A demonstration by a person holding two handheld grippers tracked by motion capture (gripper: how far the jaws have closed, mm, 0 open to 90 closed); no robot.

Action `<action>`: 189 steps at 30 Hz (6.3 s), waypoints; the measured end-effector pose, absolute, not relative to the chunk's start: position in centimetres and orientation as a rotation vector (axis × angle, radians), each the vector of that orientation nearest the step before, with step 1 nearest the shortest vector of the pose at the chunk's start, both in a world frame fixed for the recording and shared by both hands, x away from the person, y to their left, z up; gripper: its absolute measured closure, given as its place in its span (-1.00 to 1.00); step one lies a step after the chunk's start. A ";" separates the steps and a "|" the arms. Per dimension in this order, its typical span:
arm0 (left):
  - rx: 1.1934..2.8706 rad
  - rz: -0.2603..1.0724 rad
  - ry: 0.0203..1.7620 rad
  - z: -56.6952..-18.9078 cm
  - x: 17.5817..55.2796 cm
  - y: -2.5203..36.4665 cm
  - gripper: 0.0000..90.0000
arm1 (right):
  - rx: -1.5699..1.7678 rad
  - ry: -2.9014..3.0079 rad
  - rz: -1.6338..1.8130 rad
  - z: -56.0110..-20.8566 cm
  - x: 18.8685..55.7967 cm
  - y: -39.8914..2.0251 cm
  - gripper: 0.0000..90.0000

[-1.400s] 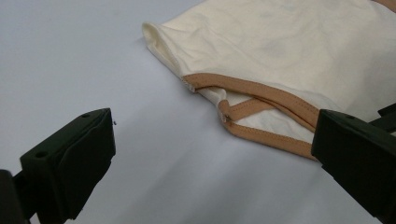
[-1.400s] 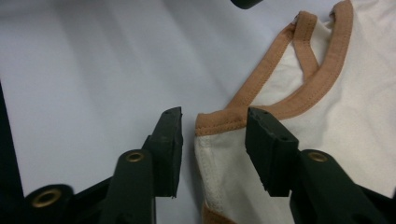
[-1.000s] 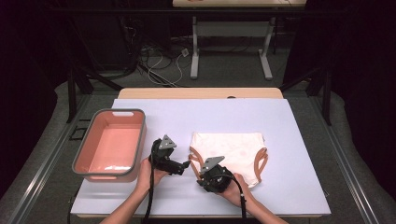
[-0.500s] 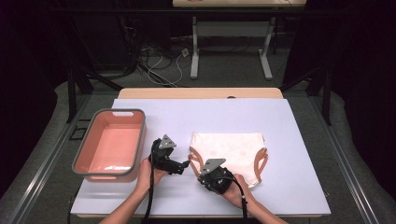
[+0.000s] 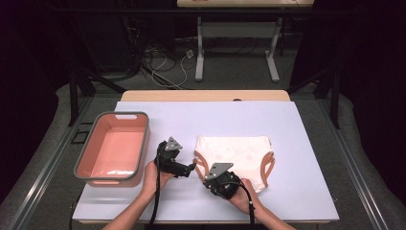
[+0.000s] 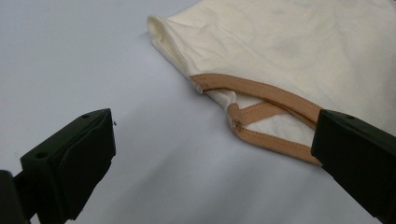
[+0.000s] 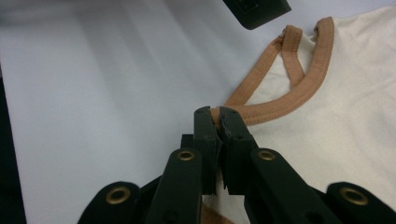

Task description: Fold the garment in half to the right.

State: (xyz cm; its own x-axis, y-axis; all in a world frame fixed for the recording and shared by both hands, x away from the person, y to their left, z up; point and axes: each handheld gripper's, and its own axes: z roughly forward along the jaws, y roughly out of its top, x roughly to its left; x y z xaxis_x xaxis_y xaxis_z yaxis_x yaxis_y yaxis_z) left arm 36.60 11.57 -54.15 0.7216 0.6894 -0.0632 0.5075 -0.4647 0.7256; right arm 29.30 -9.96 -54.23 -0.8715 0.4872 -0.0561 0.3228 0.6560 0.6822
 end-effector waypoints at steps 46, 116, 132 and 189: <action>2.170 0.340 1.028 -54.5 45.4 6.6 -0.01 | 0.652 2.608 1.015 -54.2 29.0 -9.9 0.92; 2.224 0.259 0.991 -55.2 46.9 6.1 0.93 | 0.693 2.611 1.000 -54.3 29.0 -10.1 0.96; 2.220 0.265 0.963 -53.4 47.1 6.5 0.93 | 0.753 2.511 1.165 -51.9 28.8 -11.4 0.96; 2.258 0.403 0.989 -48.3 47.7 9.9 0.93 | 0.706 2.460 1.391 -50.2 30.2 -8.1 0.96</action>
State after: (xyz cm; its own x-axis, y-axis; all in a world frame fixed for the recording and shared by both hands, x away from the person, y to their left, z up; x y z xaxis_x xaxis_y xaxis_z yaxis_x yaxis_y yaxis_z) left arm 47.69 9.86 -48.25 0.6708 0.7412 0.0251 0.5474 -0.5177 0.6575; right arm 30.23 -8.06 -50.16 -0.8580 0.5124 0.0370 0.2960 0.4340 0.8509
